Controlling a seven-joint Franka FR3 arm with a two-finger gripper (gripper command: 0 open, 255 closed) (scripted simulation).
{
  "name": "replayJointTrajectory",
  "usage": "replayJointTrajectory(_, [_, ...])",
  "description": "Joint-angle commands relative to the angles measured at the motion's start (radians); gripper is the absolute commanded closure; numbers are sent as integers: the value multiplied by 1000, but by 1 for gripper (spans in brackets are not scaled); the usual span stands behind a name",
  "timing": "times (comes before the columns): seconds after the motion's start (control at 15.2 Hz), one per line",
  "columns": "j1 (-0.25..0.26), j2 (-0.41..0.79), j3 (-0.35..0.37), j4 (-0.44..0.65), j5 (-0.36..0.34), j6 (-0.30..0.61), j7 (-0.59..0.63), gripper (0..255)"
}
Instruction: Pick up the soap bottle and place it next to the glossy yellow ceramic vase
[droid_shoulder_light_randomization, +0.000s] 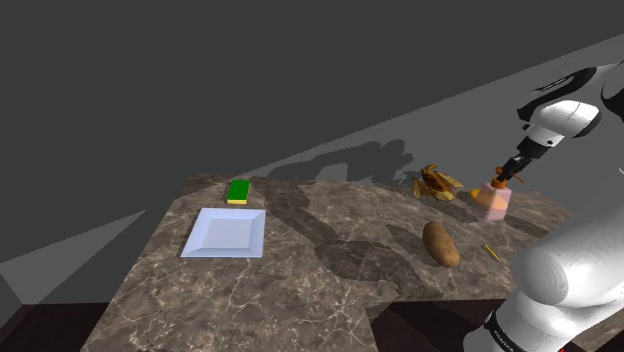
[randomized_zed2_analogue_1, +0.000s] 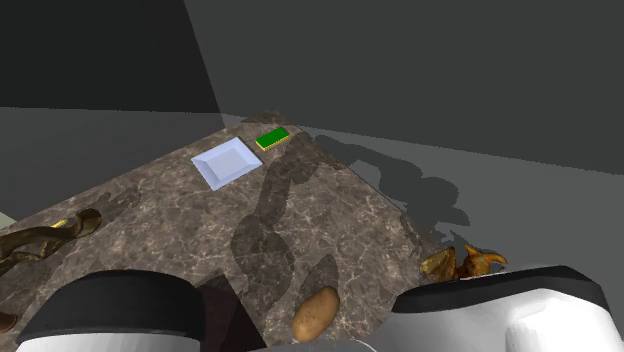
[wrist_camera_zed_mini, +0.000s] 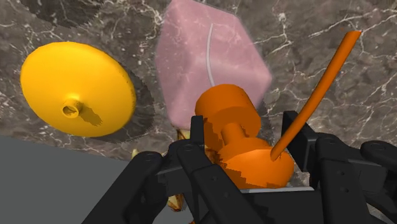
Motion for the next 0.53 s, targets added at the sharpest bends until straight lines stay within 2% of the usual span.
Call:
replayJointTrajectory(0.0, [0,13,-1,-17,13,26,-13,255])
replayJointTrajectory(0.46, [-1,30,-2,-35,30,55,-29,255])
